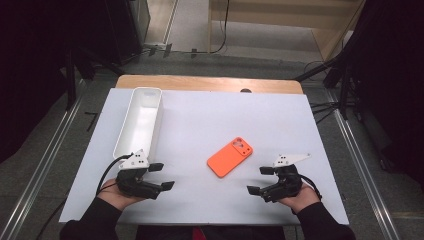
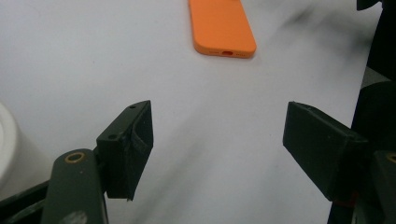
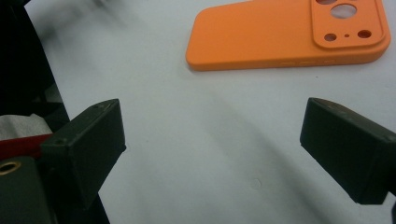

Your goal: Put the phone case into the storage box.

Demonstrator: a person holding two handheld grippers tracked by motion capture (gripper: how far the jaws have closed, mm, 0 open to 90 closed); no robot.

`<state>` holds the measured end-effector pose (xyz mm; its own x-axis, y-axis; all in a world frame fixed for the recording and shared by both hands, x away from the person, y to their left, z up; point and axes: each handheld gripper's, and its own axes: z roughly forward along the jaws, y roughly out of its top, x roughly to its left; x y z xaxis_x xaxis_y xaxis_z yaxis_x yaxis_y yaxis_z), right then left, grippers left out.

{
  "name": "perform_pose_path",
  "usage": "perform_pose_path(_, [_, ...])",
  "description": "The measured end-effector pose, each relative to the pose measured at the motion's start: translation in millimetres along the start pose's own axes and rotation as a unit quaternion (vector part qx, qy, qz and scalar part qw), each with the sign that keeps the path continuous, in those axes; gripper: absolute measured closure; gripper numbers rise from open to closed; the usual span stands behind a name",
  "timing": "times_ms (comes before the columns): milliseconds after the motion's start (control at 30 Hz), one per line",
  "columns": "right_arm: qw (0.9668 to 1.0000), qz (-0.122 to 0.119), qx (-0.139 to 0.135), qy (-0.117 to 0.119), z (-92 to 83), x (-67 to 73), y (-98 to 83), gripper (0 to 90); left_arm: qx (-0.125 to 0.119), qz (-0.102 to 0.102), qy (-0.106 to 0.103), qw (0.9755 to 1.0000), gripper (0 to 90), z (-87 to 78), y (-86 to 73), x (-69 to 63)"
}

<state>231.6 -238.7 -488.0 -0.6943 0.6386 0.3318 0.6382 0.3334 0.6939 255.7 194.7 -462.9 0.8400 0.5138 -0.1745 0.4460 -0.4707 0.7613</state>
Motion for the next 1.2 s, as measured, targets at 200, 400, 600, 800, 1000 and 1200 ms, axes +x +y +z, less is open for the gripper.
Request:
perform_pose_path(200, [1.0,0.0,-0.004,0.005,-0.5,0.0,0.2,5.7,0.003,0.0,0.001,1.0,24.9,0.5,-0.3,-0.1])
perform_pose_path(400, [1.0,0.0,-0.005,0.008,-1.3,0.5,0.3,5.7,0.0,0.001,0.0,1.0,24.9,0.3,0.1,-0.7])
perform_pose_path(600, [0.9998,0.0,-0.013,0.015,-4.3,0.0,0.2,5.7,0.002,0.003,0.0,1.0,24.9,0.5,-0.3,-0.6])
perform_pose_path(800, [0.9998,0.003,-0.015,0.01,-6.3,-1.4,-0.3,5.7,0.003,0.005,-0.001,1.0,24.8,0.4,-0.1,-1.5])
perform_pose_path(1000, [0.9997,0.003,-0.018,0.017,-5.2,-0.6,0.6,5.6,0.002,0.003,0.001,1.0,24.9,0.5,-0.3,-0.4])
perform_pose_path(1200, [0.9998,0.002,-0.011,0.014,-3.2,-0.8,0.5,5.7,0.001,0.006,0.0,1.0,24.9,-0.2,-0.3,-1.2])
